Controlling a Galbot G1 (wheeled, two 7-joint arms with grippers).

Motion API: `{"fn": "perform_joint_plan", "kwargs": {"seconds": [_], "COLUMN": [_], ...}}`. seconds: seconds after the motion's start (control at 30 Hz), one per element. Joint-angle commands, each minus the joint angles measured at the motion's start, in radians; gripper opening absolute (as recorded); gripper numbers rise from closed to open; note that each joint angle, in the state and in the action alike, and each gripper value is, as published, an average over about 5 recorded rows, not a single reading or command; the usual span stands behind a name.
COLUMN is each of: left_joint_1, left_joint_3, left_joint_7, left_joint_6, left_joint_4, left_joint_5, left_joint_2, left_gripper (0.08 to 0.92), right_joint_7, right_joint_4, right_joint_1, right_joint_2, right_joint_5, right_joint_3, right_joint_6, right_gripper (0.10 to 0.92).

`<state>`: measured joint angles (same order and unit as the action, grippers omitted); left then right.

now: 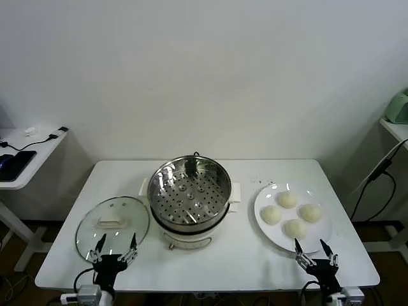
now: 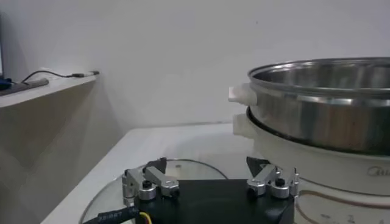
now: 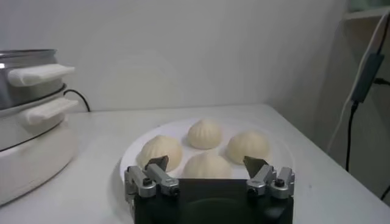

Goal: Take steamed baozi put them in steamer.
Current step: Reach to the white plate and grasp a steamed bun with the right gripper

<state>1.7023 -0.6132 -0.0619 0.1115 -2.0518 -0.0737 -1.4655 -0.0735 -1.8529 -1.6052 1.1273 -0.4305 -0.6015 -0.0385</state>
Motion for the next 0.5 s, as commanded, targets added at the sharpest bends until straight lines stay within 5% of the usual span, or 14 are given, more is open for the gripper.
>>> {"fn": "perform_joint_plan", "kwargs": {"seconds": [0.03, 0.27, 0.5], "left_joint_1": [0.000, -0.006, -0.015], "left_joint_3": [0.001, 0.005, 0.004], "left_joint_7": [0.000, -0.005, -0.009], "left_joint_6": [-0.001, -0.010, -0.035], "left_joint_4": [0.002, -0.002, 0.011], "left_joint_5": [-0.001, -0.006, -0.014], "left_joint_2": [0.001, 0.006, 0.018], "left_gripper": [0.823, 0.823, 0.823], "right_joint_7": [0.003, 0.154, 0.672], "right_joint_4": [0.040, 0.218, 0.346], "right_joint_1": [0.266, 0.663, 1.030], "right_joint_2": [-0.106, -0.356, -0.692], "right_joint_5": [0.021, 0.128, 0.268], "right_joint_3": [0.010, 0.188, 0.599], "right_joint_6": [-0.154, -0.265, -0.253], "right_gripper": [0.823, 0.823, 0.823]}}
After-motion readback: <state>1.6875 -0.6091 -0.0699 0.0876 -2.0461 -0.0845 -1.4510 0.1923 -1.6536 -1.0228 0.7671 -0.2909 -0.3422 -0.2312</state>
